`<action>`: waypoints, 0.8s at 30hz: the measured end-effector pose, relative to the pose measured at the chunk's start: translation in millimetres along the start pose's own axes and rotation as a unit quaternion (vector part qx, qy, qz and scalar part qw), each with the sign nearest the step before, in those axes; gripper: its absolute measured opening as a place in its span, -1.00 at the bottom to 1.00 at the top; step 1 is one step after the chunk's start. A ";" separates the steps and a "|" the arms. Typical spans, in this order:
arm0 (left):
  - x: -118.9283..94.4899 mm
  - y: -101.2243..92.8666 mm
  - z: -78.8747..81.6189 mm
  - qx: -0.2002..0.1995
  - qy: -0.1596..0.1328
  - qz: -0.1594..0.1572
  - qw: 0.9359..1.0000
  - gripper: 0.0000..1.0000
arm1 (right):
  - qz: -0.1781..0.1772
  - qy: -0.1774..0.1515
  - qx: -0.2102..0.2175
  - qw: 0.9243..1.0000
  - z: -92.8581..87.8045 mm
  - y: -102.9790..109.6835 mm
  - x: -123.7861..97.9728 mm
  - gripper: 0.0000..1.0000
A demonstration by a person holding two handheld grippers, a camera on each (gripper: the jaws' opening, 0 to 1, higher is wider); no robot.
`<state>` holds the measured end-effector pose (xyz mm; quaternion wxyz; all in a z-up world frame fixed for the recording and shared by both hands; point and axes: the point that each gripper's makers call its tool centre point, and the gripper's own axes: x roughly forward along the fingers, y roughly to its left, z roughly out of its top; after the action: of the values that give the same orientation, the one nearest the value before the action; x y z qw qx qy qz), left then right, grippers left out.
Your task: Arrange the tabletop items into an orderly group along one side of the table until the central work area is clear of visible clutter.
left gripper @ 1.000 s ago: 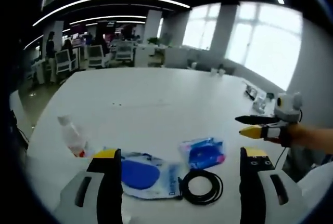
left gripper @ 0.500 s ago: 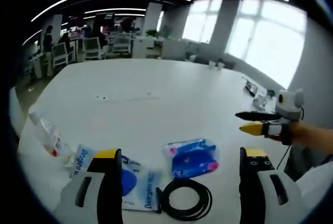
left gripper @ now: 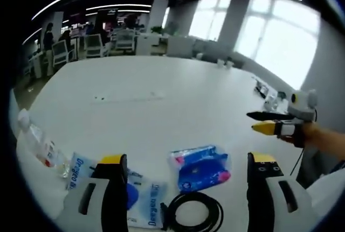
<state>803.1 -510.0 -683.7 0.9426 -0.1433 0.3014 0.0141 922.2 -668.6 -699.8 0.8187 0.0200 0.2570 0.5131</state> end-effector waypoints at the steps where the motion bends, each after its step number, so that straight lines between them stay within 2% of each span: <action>1: 2.0 1.4 -1.8 -0.001 0.002 -0.001 1.000 0.77 | 0.000 0.003 0.000 1.000 -2.9 1.5 0.0 0.19; 11: 25.1 3.0 -17.4 -0.001 0.021 -0.006 1.000 0.66 | 0.002 0.038 0.017 0.999 -33.3 -0.5 8.4 0.15; 24: 53.4 2.1 -44.6 -0.011 0.050 -0.007 0.999 0.60 | 0.001 0.072 0.022 0.997 -56.2 6.4 20.8 0.09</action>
<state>821.4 -523.6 -749.5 0.9246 -0.1567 0.3473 0.0033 899.2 -660.9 -754.9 0.7970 0.0010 0.3262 0.5083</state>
